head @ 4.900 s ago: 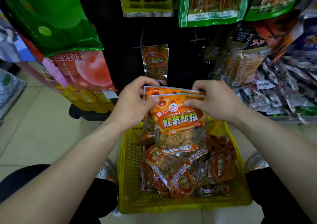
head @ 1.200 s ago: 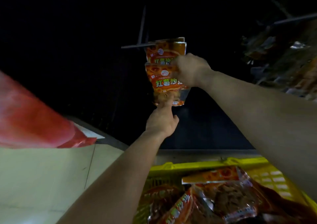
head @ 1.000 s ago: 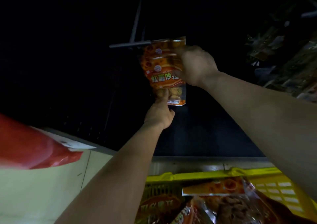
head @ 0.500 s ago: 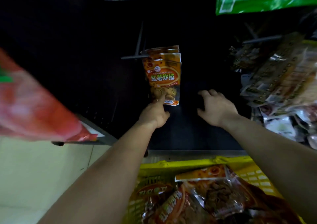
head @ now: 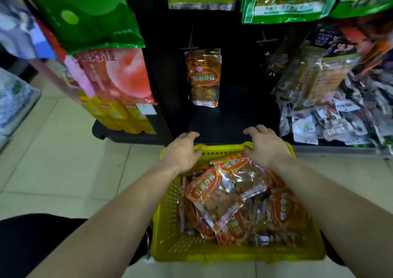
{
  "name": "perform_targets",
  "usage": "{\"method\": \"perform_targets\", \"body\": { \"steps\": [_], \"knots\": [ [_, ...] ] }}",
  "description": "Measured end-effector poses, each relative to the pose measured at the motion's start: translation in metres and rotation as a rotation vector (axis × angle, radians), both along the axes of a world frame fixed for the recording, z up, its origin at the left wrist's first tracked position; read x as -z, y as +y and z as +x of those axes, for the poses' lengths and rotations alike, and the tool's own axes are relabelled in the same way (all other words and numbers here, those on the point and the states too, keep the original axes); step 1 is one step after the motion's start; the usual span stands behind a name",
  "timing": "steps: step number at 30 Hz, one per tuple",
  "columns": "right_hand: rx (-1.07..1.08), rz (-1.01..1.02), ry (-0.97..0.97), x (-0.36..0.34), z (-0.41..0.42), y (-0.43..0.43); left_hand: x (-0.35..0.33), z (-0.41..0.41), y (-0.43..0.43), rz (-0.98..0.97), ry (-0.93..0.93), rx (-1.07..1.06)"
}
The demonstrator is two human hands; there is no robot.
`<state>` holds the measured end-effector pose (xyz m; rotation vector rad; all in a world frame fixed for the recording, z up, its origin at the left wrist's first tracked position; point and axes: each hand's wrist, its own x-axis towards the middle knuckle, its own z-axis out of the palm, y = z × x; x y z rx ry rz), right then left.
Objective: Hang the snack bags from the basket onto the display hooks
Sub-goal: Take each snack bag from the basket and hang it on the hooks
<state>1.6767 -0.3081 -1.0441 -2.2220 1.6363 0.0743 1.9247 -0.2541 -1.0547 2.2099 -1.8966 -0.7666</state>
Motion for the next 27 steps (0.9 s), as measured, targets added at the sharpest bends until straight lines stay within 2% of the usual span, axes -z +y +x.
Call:
{"method": "perform_targets", "body": {
  "steps": [6, 9, 14, 19, 23, 27],
  "knots": [
    [0.0, 0.089, 0.051, 0.03, -0.015, 0.034, 0.033, -0.011, 0.044, 0.186, -0.03, -0.03],
    [-0.054, 0.024, 0.068, 0.046, -0.017, 0.035, 0.049, -0.016, 0.049, 0.242, -0.031, -0.031],
    [-0.242, -0.117, 0.17, 0.07, 0.0, 0.025, 0.07, -0.018, 0.049, 0.196, -0.04, -0.092],
    [-0.262, -0.147, 0.313, 0.088, 0.013, 0.016, 0.08, -0.016, 0.046, 0.164, 0.035, -0.1],
    [-0.233, -0.197, 0.283, 0.088, 0.005, 0.009, 0.073, -0.015, 0.039, 0.163, 0.045, -0.143],
    [-0.307, -0.125, 0.359, 0.08, 0.001, 0.003, 0.057, -0.013, 0.038, 0.105, 0.061, -0.118]
  ]
}}
